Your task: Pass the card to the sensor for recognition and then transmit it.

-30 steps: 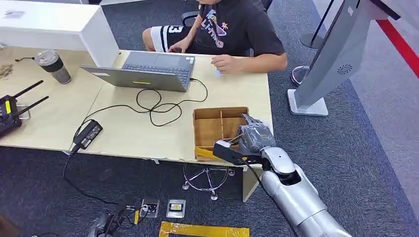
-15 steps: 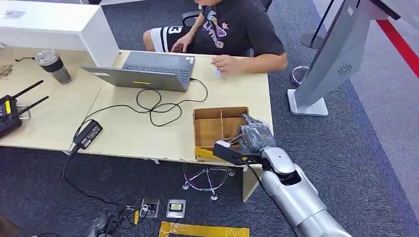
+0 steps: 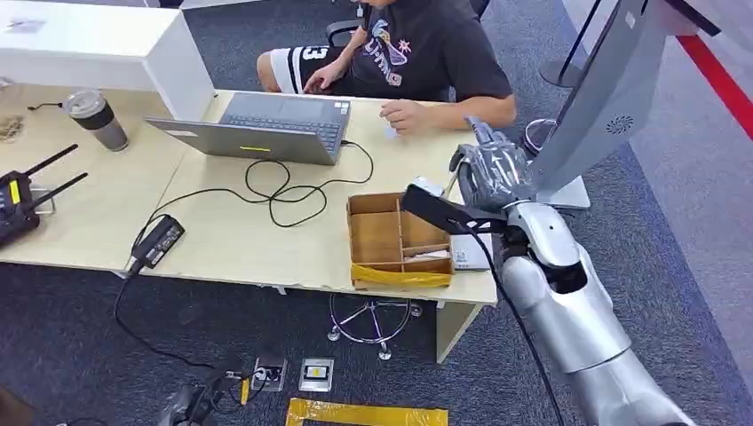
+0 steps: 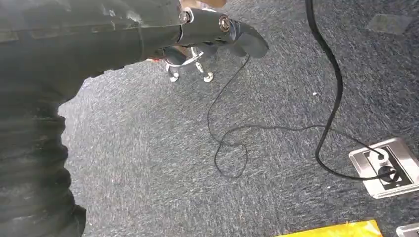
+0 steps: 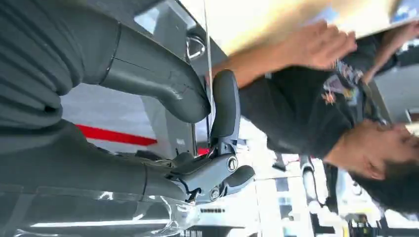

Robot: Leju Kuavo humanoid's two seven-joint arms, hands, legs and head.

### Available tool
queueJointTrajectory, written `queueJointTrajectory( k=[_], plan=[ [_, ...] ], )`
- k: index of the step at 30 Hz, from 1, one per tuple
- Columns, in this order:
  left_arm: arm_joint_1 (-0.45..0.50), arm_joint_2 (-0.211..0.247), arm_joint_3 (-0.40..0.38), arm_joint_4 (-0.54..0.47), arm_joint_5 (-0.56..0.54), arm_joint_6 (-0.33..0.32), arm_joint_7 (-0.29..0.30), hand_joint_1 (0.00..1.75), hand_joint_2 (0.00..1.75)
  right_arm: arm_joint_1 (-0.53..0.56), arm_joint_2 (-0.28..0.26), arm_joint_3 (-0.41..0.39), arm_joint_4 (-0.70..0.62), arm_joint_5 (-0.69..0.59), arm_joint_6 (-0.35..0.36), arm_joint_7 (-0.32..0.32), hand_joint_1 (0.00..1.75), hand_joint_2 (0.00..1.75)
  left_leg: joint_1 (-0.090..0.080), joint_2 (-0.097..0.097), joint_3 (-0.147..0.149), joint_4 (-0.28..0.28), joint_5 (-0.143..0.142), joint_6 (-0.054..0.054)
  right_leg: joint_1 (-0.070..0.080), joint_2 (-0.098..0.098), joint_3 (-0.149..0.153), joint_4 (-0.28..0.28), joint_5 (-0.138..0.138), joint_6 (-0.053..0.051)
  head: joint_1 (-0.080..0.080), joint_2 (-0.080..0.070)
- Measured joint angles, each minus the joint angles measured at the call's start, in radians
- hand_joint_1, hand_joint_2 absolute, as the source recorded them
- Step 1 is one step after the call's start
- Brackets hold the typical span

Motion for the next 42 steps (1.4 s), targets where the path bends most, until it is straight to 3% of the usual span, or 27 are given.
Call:
queueJointTrajectory(
  k=[18,25,28,30,32,37,42],
  plan=[
    [-0.004,-0.002,0.000,0.000,0.000,-0.001,0.000,0.00,1.75,-0.010,-0.015,-0.043,-0.134,-0.010,0.000,-0.021,1.75,1.75,0.000,0.000,0.000,0.000,0.000,0.000,0.000,0.000,0.000,0.000,0.000,0.000,0.000,0.000],
    [-0.016,-0.006,0.000,0.000,-0.010,-0.008,0.003,0.00,1.75,-0.093,0.003,-0.034,-0.121,-0.003,-0.033,-0.096,1.75,1.75,0.000,0.000,0.000,0.000,0.000,0.000,0.000,0.000,0.000,0.000,0.000,0.000,0.000,0.000],
    [-0.025,-0.010,0.000,0.000,-0.012,-0.007,0.003,0.00,1.75,-0.184,0.041,-0.026,-0.058,0.012,-0.123,-0.131,1.75,1.75,0.000,0.000,-0.002,0.000,0.000,0.000,0.000,0.000,0.000,0.002,0.000,0.000,0.000,0.000],
    [-0.034,-0.018,0.000,0.000,-0.012,-0.006,0.003,0.00,1.75,-0.287,0.084,-0.013,0.044,0.034,-0.212,-0.143,1.75,1.75,0.000,0.000,-0.002,0.000,0.000,0.000,-0.001,0.000,-0.002,0.003,0.000,0.000,0.000,0.000],
    [-0.049,-0.026,0.000,0.000,-0.011,-0.005,0.003,0.00,1.75,-0.385,0.135,-0.005,0.170,0.042,-0.257,-0.148,1.75,1.75,0.000,-0.001,-0.001,0.000,0.001,-0.001,0.000,-0.001,-0.001,0.003,0.000,0.000,0.000,0.000],
    [-0.057,-0.041,0.000,0.000,0.007,0.005,-0.003,0.00,1.75,-0.482,0.211,0.018,0.357,0.081,-0.264,-0.152,1.75,1.75,0.000,-0.002,-0.002,0.000,0.001,-0.001,0.000,-0.001,-0.001,0.003,0.000,0.000,0.000,0.000],
    [-0.058,-0.047,0.000,0.000,0.020,0.010,-0.018,0.00,1.75,-0.530,0.249,0.050,0.492,0.157,-0.230,-0.120,1.75,1.75,0.000,-0.003,-0.001,0.000,0.001,-0.001,0.000,-0.002,-0.001,0.002,0.000,0.000,0.000,0.000]
  ],
)
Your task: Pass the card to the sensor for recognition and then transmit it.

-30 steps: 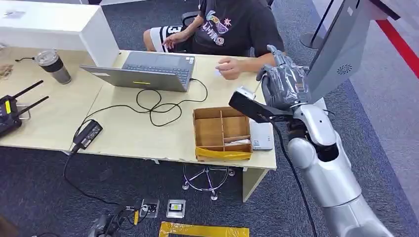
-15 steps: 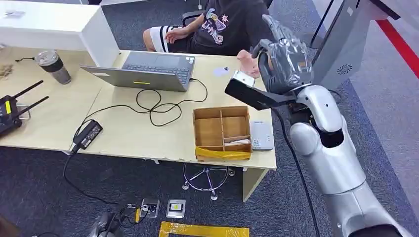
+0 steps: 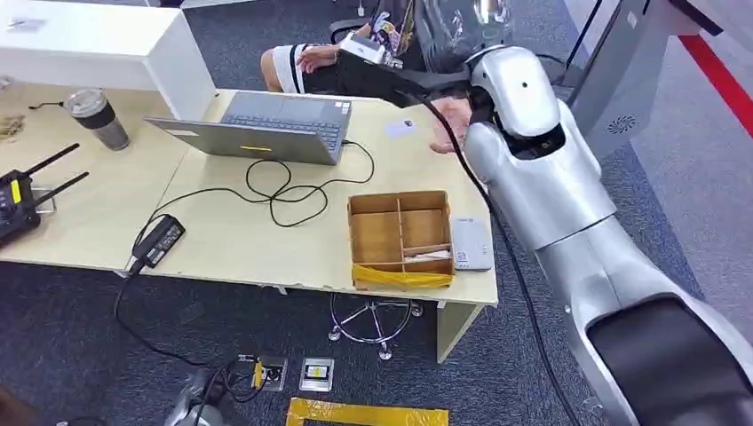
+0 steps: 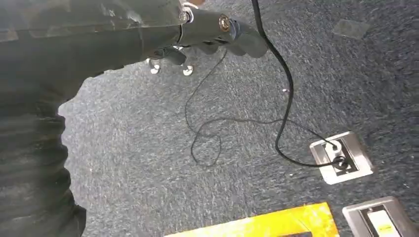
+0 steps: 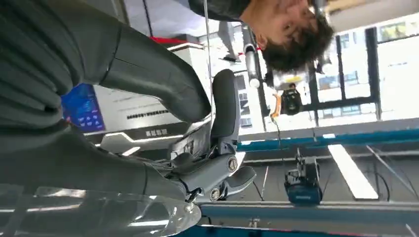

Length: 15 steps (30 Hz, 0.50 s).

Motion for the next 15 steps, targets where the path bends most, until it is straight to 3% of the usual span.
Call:
queueJointTrajectory(
  k=[8,15],
  plan=[
    [0.000,-0.010,0.000,0.000,0.001,0.000,-0.007,0.00,1.75,-0.004,-0.001,0.053,0.125,0.079,0.062,0.052,1.75,1.75,0.000,0.000,0.001,0.000,0.000,0.000,0.000,0.001,0.000,0.000,0.000,0.000,0.000,0.000],
    [0.000,-0.015,0.000,0.000,0.002,0.000,-0.018,0.00,1.75,0.017,-0.042,0.091,0.193,0.113,0.097,0.090,1.75,1.75,0.000,0.000,0.001,0.000,0.000,0.000,0.000,0.001,0.000,0.000,0.000,0.000,0.000,0.000]
  ],
)
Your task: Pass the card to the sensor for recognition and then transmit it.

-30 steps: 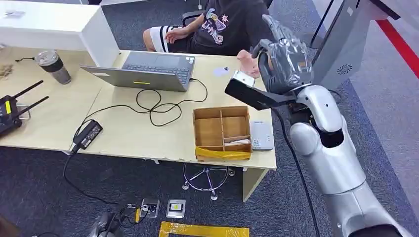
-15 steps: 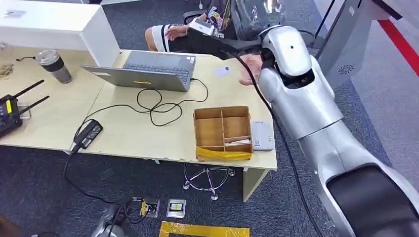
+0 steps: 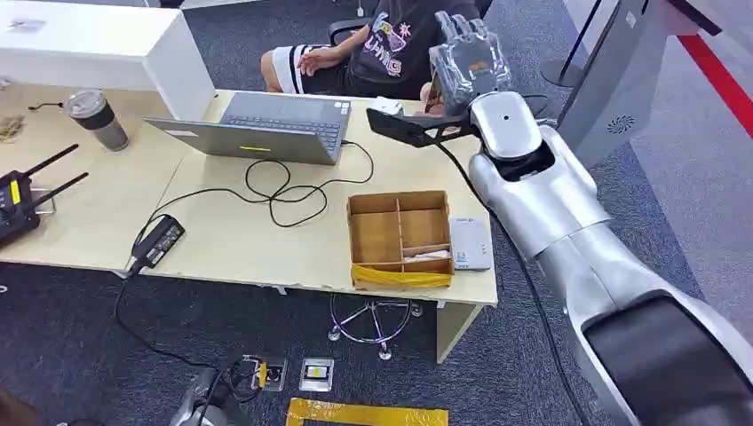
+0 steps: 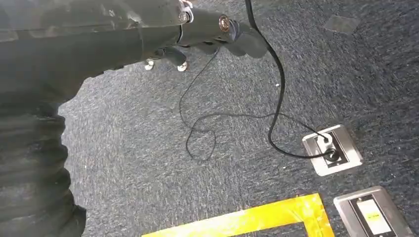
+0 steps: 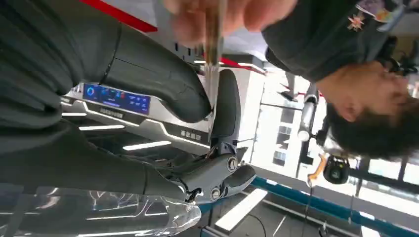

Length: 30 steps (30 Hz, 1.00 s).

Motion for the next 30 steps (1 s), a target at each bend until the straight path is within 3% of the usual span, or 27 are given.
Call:
queueJointTrajectory(
  k=[9,10,11,21,30],
  plan=[
    [-0.007,-0.008,-0.001,0.000,-0.032,-0.016,0.000,0.00,1.75,0.029,-0.069,0.032,0.039,0.029,0.009,0.011,1.75,1.75,0.000,0.000,0.000,0.000,0.000,0.000,0.000,0.000,0.000,0.000,0.000,0.000,0.000,0.000],
    [-0.008,-0.008,-0.001,0.000,-0.034,-0.019,0.000,0.00,1.75,0.032,-0.076,0.034,0.042,0.030,0.010,0.012,1.54,1.75,0.000,0.000,0.000,0.000,0.000,0.000,0.000,0.000,0.000,0.000,0.000,0.000,0.000,0.000],
    [-0.009,-0.010,-0.001,0.000,-0.037,-0.021,0.000,0.00,1.75,0.034,-0.081,0.037,0.045,0.031,0.009,0.013,0.02,1.75,0.000,0.000,0.000,0.000,0.000,0.000,0.000,0.000,0.000,0.000,0.000,0.000,0.000,0.000],
    [-0.016,-0.012,-0.006,0.000,-0.060,-0.032,0.008,0.00,1.75,0.048,-0.123,0.056,0.061,0.033,-0.026,0.039,0.00,1.75,0.000,0.001,0.000,0.000,0.000,0.000,0.000,0.001,0.000,0.000,0.000,0.000,0.000,0.000],
    [-0.018,-0.011,-0.017,0.000,-0.064,-0.033,0.016,0.00,1.75,0.047,-0.146,0.054,0.061,-0.028,-0.170,0.023,0.00,1.75,0.000,0.001,0.000,0.000,0.000,0.000,0.000,0.001,0.000,0.000,0.000,0.000,0.000,0.000]
  ],
)
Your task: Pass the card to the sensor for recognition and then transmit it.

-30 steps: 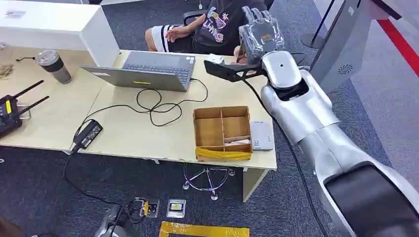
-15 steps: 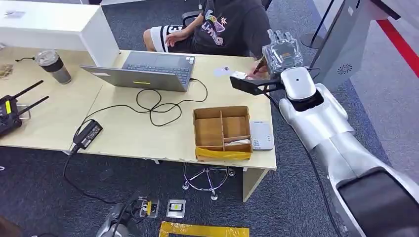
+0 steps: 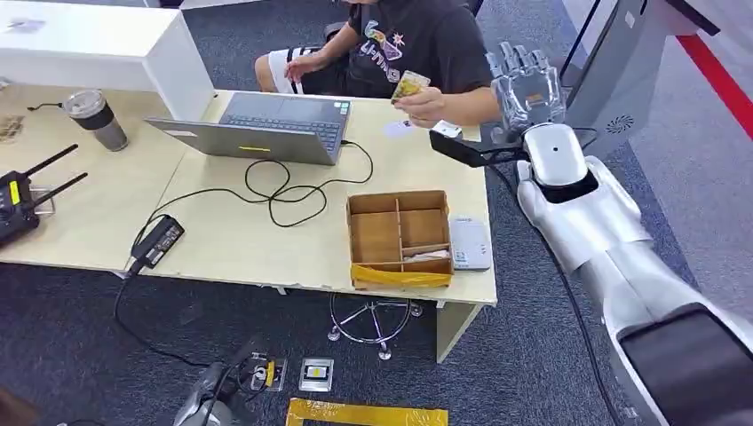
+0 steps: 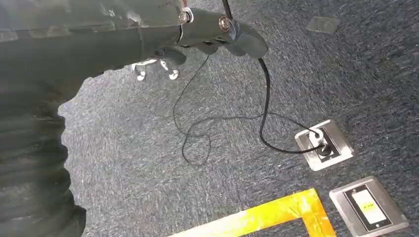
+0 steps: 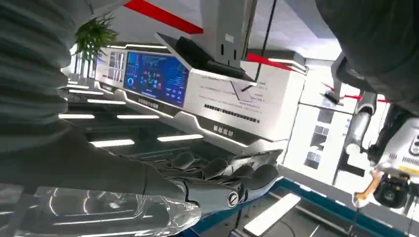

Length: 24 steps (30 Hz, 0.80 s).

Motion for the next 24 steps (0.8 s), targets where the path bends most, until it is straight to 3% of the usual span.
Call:
queueJointTrajectory(
  k=[6,11,24],
  plan=[
    [0.004,0.010,0.000,0.000,0.002,0.005,0.005,0.00,1.75,0.002,-0.036,-0.029,-0.001,-0.055,-0.075,-0.022,0.00,1.75,0.000,0.000,0.000,0.000,0.000,0.000,0.000,0.000,0.000,0.000,0.000,0.000,0.000,0.000],
    [0.017,0.028,0.000,0.000,0.014,0.014,0.005,0.00,1.75,0.053,-0.100,-0.068,-0.011,-0.106,-0.109,-0.027,0.00,1.75,0.000,-0.001,0.000,0.000,0.000,0.000,0.000,-0.001,0.000,0.000,0.000,0.000,0.000,0.000],
    [0.075,0.072,0.005,0.000,0.068,0.056,0.002,0.00,1.75,0.343,-0.266,-0.227,-0.031,-0.343,-0.182,0.032,0.00,1.75,0.000,-0.001,0.000,0.000,-0.001,0.001,0.000,-0.002,0.001,-0.002,0.000,0.000,0.000,0.000]
  ],
)
